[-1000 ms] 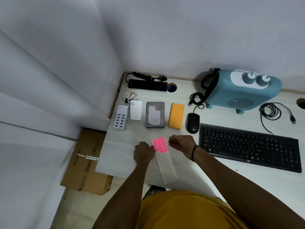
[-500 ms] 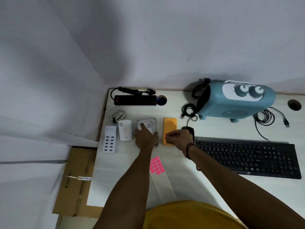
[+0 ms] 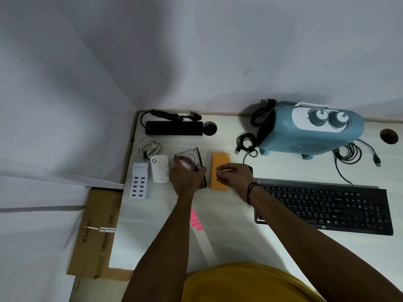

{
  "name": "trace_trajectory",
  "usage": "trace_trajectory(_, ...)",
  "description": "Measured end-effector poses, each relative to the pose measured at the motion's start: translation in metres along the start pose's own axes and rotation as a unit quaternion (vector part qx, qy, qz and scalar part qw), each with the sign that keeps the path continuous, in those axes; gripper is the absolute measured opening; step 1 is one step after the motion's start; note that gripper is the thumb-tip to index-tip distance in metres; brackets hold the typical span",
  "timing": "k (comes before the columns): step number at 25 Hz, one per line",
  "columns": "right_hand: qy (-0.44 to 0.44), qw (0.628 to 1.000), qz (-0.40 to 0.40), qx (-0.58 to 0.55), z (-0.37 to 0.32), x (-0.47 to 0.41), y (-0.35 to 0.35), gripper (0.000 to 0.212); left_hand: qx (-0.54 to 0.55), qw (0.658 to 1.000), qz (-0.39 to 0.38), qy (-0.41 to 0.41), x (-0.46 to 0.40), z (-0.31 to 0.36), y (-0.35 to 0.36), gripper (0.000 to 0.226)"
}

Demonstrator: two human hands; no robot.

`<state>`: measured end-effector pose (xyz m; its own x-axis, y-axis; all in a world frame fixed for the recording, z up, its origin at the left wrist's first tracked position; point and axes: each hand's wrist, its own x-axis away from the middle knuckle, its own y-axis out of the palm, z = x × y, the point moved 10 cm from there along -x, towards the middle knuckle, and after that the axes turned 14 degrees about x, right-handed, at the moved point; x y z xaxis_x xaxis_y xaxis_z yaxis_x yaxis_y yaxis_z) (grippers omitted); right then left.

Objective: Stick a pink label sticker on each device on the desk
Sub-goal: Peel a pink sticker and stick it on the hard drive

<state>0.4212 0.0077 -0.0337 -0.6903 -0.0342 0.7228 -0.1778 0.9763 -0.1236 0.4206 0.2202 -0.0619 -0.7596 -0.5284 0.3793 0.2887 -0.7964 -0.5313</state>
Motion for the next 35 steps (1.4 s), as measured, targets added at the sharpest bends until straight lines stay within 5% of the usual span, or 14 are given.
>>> trace_trajectory(2, -0.029, 0.999, -0.008, -0.014, -0.017, 0.009, -0.002, 0.008, 0.239, 0.968, -0.054, -0.054, 0.011, -0.004, -0.005, 0.075)
trace_trajectory(4, -0.066, 0.997, -0.015, -0.029, -0.034, 0.019, -0.004, 0.011, 0.500, 0.835, -0.178, -0.147, 0.034, 0.005, 0.009, 0.062)
trace_trajectory(6, -0.105, 0.994, -0.022, -0.026, -0.049, 0.032, -0.005, 0.013, 0.629, 0.713, -0.251, -0.180, 0.059, 0.026, 0.010, 0.063)
trace_trajectory(8, -0.134, 0.991, -0.028, -0.005, -0.057, 0.045, -0.002, 0.015, 0.672, 0.665, -0.272, -0.182, 0.076, 0.039, 0.004, 0.059)
trace_trajectory(12, -0.143, 0.989, -0.023, 0.031, -0.053, 0.060, 0.011, 0.019, 0.708, 0.626, -0.281, -0.167, 0.099, 0.051, -0.003, 0.060)
trace_trajectory(17, -0.147, 0.988, -0.044, 0.013, -0.056, 0.071, 0.017, 0.007, 0.653, 0.660, -0.339, -0.151, 0.115, 0.059, -0.001, 0.048)
trace_trajectory(20, -0.121, 0.987, -0.094, -0.046, -0.055, 0.077, 0.020, 0.005, 0.642, 0.657, -0.349, -0.186, 0.115, 0.050, 0.004, 0.086)
trace_trajectory(22, -0.096, 0.986, -0.122, -0.057, -0.050, 0.081, 0.023, 0.006, 0.640, 0.656, -0.338, -0.214, 0.115, 0.043, 0.010, 0.091)
trace_trajectory(28, -0.078, 0.987, -0.112, -0.082, -0.050, 0.075, 0.008, 0.010, 0.563, 0.762, -0.249, -0.200, 0.096, 0.027, -0.005, 0.046)
trace_trajectory(35, -0.140, 0.989, -0.047, 0.022, -0.055, 0.073, -0.012, 0.012, 0.462, 0.852, -0.219, -0.109, 0.088, 0.049, -0.013, 0.027)
